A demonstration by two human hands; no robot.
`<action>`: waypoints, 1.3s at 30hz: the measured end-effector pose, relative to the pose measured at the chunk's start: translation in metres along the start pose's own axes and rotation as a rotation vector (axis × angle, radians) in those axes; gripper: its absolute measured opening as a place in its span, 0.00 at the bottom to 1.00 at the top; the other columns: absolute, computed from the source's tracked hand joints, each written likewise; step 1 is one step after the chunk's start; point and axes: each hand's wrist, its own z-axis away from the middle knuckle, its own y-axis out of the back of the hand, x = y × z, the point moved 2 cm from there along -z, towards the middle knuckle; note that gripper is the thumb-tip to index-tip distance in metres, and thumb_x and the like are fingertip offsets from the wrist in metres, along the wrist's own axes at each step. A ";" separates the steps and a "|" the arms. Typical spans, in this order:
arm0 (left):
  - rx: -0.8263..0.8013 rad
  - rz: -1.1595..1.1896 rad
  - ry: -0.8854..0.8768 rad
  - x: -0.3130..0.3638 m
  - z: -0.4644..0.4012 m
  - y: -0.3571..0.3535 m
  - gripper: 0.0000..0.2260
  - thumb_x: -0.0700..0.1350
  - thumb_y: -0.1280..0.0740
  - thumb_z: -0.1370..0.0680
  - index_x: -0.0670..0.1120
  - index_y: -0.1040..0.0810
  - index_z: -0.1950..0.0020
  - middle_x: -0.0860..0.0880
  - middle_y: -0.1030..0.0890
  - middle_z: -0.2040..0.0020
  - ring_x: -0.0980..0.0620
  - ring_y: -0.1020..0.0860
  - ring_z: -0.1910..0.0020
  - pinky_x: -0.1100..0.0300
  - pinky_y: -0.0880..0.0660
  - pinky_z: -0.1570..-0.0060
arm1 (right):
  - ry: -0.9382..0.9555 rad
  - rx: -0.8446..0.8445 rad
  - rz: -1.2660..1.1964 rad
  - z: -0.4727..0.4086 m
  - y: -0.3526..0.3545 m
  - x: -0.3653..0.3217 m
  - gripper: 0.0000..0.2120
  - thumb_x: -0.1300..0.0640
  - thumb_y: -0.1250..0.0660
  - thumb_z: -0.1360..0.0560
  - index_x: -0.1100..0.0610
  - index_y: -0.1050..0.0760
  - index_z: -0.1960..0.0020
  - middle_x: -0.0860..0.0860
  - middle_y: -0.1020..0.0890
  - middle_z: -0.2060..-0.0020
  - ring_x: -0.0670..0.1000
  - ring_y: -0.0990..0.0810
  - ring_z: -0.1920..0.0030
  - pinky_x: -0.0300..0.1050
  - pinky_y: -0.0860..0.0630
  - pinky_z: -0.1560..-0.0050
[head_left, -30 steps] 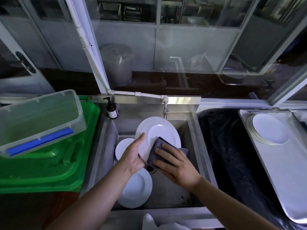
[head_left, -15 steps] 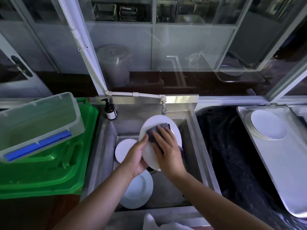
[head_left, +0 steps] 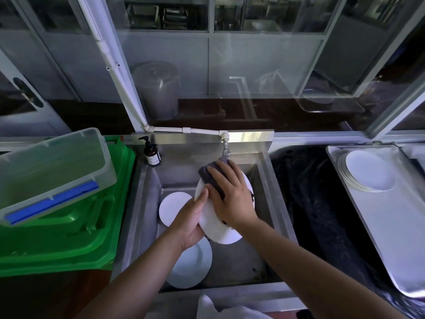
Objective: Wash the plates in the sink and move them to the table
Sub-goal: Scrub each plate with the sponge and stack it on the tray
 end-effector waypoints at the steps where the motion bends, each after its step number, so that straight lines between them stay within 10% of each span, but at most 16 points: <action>1: -0.008 0.015 0.003 0.000 0.000 0.002 0.29 0.58 0.35 0.20 0.43 0.30 0.23 0.37 0.23 0.29 0.38 0.25 0.29 0.40 0.30 0.29 | 0.062 -0.014 0.012 -0.002 0.003 0.005 0.20 0.48 0.36 0.18 0.53 0.25 0.29 0.51 0.27 0.27 0.57 0.35 0.23 0.48 0.38 0.23; 7: -0.027 0.022 0.004 -0.002 0.007 0.001 0.28 0.57 0.36 0.20 0.44 0.31 0.23 0.38 0.24 0.29 0.37 0.25 0.29 0.38 0.31 0.29 | -0.683 0.037 -0.218 -0.014 0.024 0.039 0.14 0.43 0.42 0.18 0.38 0.26 0.34 0.40 0.21 0.41 0.48 0.23 0.38 0.47 0.27 0.44; 14: -0.025 0.034 -0.035 0.004 0.005 -0.016 0.30 0.58 0.34 0.21 0.44 0.30 0.24 0.38 0.22 0.30 0.40 0.23 0.31 0.45 0.22 0.37 | 0.014 0.072 -0.017 0.011 0.011 0.007 0.22 0.49 0.37 0.18 0.54 0.27 0.26 0.53 0.30 0.25 0.56 0.38 0.22 0.49 0.42 0.21; 20: -0.062 0.075 -0.006 0.003 0.009 -0.012 0.28 0.54 0.34 0.20 0.43 0.30 0.24 0.39 0.24 0.28 0.38 0.25 0.29 0.35 0.32 0.29 | -0.683 0.087 -0.233 0.013 0.028 0.052 0.20 0.45 0.41 0.17 0.46 0.30 0.25 0.44 0.27 0.29 0.47 0.30 0.28 0.48 0.33 0.28; 27: -0.006 0.146 -0.023 -0.001 0.002 -0.013 0.26 0.55 0.37 0.18 0.43 0.29 0.24 0.39 0.24 0.28 0.41 0.26 0.28 0.41 0.35 0.25 | 0.063 -0.013 -0.064 0.047 0.004 0.006 0.21 0.49 0.39 0.16 0.54 0.30 0.25 0.55 0.32 0.23 0.57 0.40 0.21 0.55 0.39 0.23; 33: 0.024 0.226 -0.048 -0.001 0.004 -0.008 0.25 0.54 0.39 0.18 0.42 0.29 0.24 0.39 0.22 0.30 0.40 0.24 0.30 0.39 0.31 0.29 | -0.500 -0.030 -0.166 0.028 0.006 0.050 0.22 0.45 0.44 0.15 0.46 0.33 0.23 0.45 0.33 0.24 0.47 0.39 0.23 0.55 0.38 0.23; 39: 0.056 0.285 -0.049 -0.001 -0.007 -0.010 0.28 0.57 0.40 0.17 0.39 0.28 0.25 0.38 0.23 0.30 0.42 0.22 0.32 0.47 0.23 0.34 | -0.068 -0.013 -0.038 0.057 -0.015 0.005 0.20 0.50 0.42 0.15 0.53 0.28 0.26 0.54 0.28 0.26 0.59 0.34 0.24 0.58 0.34 0.26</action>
